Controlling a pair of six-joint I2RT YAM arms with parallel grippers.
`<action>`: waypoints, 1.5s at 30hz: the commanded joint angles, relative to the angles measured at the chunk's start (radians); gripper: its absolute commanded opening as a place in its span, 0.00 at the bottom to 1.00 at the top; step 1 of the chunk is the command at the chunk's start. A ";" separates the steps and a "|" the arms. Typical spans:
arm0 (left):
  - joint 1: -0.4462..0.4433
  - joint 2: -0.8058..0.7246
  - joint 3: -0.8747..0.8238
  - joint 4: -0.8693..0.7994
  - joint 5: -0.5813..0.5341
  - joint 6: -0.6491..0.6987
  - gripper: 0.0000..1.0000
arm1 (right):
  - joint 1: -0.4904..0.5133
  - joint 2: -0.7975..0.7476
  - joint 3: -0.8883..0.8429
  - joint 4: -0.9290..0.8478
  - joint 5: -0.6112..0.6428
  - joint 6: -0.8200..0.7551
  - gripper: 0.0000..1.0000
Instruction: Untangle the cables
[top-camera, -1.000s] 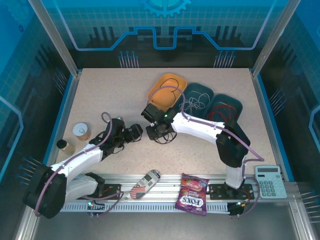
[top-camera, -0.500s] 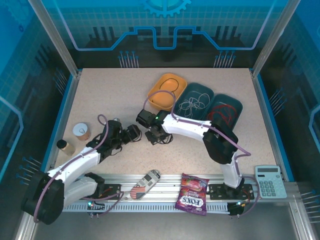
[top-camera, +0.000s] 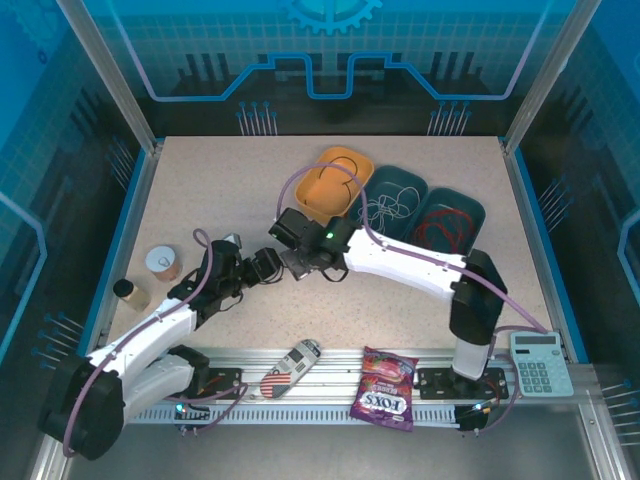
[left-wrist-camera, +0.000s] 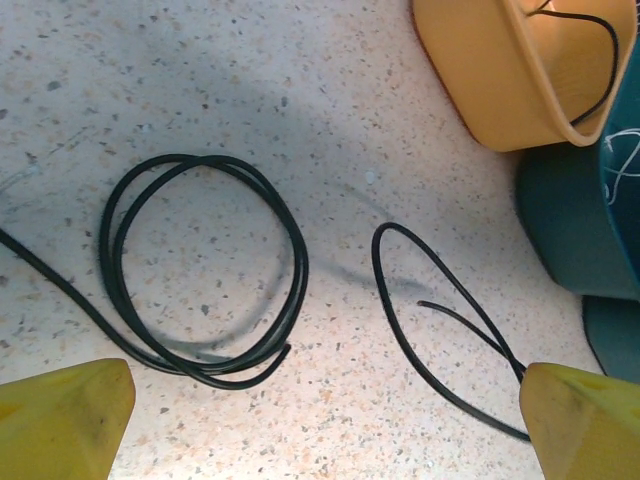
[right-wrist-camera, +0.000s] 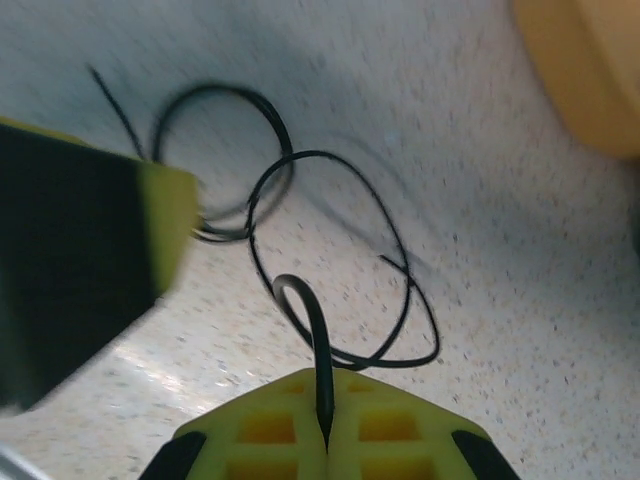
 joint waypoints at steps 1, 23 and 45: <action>0.008 -0.010 0.006 0.041 0.055 0.022 0.99 | 0.002 -0.057 -0.033 0.072 -0.016 -0.037 0.00; 0.036 0.067 0.036 0.146 0.075 -0.123 0.73 | -0.003 -0.174 -0.188 0.336 -0.193 -0.064 0.00; 0.180 0.033 0.063 0.134 0.305 -0.249 0.74 | -0.038 -0.222 -0.303 0.467 -0.192 -0.052 0.00</action>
